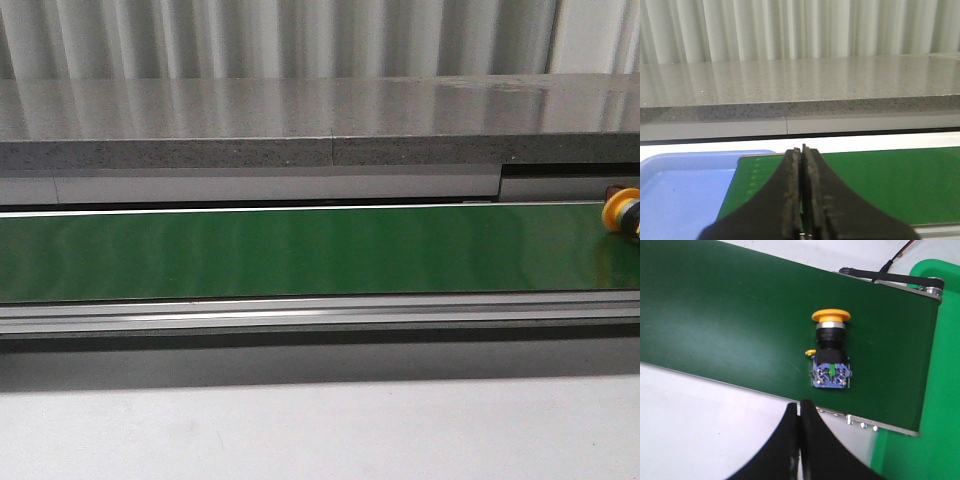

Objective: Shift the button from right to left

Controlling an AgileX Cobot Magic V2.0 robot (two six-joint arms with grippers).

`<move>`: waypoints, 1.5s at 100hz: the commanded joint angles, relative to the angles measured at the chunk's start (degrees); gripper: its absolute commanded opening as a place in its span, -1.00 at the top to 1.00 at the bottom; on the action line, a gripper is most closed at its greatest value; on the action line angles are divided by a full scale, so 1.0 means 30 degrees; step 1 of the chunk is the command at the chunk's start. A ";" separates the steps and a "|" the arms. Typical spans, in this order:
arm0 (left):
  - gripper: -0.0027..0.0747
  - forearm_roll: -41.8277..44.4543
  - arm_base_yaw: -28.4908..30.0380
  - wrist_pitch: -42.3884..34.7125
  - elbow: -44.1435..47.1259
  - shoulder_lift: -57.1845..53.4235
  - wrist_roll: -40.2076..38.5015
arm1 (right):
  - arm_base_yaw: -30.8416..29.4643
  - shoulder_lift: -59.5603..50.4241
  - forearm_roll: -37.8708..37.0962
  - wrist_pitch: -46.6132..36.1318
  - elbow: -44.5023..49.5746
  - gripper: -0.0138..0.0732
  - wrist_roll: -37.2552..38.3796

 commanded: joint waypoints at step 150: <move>0.98 0.0255 -0.0061 0.4163 -0.5041 0.1410 -0.0007 | -0.0018 -1.5822 0.0232 -0.3539 0.8164 0.83 -0.0252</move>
